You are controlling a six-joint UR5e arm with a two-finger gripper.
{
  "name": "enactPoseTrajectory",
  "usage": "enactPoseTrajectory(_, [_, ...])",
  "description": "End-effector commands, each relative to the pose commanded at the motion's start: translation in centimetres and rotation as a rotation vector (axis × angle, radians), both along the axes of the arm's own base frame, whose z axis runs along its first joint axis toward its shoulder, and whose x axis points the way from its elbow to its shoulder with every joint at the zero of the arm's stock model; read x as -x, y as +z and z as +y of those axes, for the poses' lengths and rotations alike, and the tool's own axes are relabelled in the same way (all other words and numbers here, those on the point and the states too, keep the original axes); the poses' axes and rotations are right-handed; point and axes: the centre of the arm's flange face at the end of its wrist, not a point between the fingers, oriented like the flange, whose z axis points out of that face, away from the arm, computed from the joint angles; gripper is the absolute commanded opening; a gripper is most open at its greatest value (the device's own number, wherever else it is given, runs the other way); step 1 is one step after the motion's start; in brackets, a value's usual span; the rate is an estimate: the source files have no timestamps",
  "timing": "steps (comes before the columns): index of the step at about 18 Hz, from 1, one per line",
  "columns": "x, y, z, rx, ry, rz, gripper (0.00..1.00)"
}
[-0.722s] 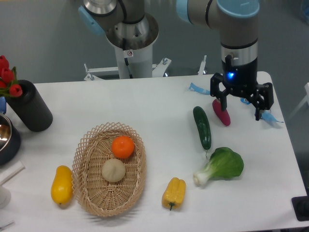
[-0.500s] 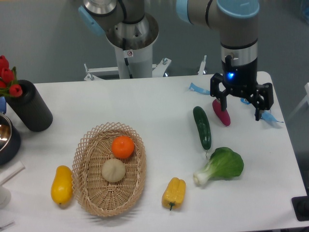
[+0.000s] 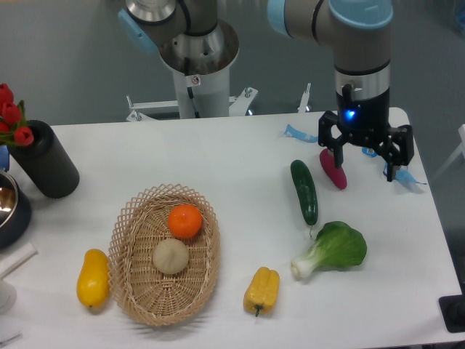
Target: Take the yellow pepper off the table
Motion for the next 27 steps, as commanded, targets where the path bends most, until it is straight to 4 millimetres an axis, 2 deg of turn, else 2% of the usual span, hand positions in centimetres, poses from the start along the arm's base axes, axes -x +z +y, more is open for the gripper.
enactPoseTrajectory(3, [0.6, -0.2, -0.8, -0.018, 0.015, -0.013, 1.00])
enactPoseTrajectory(7, [0.8, -0.2, -0.7, -0.050, 0.081, -0.016, 1.00])
enactPoseTrajectory(13, [0.8, -1.2, -0.1, -0.046, 0.084, -0.035, 1.00])
enactPoseTrajectory(20, [0.6, -5.0, 4.2, -0.095, 0.245, -0.144, 1.00])
enactPoseTrajectory(22, [-0.2, -5.5, 5.9, -0.108, 0.256, -0.157, 1.00])
enactPoseTrajectory(27, [0.0, -8.5, 8.7, -0.190, 0.316, -0.250, 1.00])
